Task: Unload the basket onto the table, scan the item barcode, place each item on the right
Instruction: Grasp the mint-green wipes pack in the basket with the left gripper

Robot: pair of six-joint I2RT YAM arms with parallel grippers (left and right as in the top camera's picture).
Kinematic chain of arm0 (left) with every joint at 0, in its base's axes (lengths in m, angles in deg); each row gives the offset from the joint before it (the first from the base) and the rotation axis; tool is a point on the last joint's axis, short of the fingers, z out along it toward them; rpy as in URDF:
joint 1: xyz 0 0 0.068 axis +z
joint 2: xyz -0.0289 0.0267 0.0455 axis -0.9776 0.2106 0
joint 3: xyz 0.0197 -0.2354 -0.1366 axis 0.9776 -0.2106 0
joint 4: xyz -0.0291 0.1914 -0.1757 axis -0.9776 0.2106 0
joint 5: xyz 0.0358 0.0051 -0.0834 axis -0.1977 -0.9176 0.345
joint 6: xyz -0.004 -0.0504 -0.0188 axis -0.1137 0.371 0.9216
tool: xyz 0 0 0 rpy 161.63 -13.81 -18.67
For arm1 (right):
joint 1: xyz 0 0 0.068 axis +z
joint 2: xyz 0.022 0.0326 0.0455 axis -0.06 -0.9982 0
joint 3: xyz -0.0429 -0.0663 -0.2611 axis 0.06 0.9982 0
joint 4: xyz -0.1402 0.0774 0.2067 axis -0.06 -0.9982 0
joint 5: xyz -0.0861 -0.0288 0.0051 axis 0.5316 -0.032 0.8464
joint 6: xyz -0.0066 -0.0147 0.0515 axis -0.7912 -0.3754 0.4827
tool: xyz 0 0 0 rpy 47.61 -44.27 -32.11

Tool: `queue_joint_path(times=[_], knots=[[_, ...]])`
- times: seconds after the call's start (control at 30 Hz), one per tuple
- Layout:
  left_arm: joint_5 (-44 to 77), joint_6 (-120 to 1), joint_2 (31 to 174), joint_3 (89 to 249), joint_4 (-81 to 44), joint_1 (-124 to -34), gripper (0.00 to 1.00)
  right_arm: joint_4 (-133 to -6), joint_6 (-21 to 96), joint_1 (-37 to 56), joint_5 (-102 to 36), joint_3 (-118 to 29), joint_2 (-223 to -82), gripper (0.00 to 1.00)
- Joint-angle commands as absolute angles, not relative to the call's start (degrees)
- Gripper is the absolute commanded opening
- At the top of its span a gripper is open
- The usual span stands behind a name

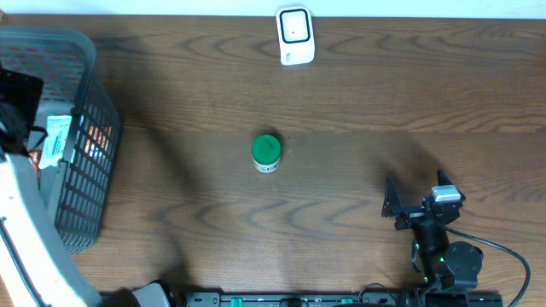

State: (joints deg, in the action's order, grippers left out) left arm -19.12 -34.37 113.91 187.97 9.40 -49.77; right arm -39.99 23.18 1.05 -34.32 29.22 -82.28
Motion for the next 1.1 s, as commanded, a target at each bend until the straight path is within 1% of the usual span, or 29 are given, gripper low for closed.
queue_joint_path(times=[0.0,0.27,0.53,0.67,0.93,1.07], knots=[[-20.2,-39.3,121.0,187.8,9.8,-48.7,0.98,-40.2,23.9,1.4,-34.3,29.3,-82.4,0.99],[-16.1,-49.4,136.5,187.8,8.8,-48.7,0.98,-40.2,23.9,1.4,-34.3,29.3,-82.4,0.99],[-15.9,-68.0,147.3,187.8,5.8,-48.8,0.98,-40.2,23.9,1.4,-34.3,29.3,-82.4,0.99],[-11.8,-74.4,150.3,187.8,5.6,-48.8,0.98,-40.2,23.9,1.4,-34.3,29.3,-82.4,0.99],[-4.9,-81.5,155.6,187.6,5.6,-48.8,0.98,-40.2,23.9,1.4,-34.3,29.3,-82.4,0.99],[-3.8,-83.0,156.4,187.4,5.8,-48.8,0.98,-40.2,23.9,1.4,-34.3,29.3,-82.4,0.99]])
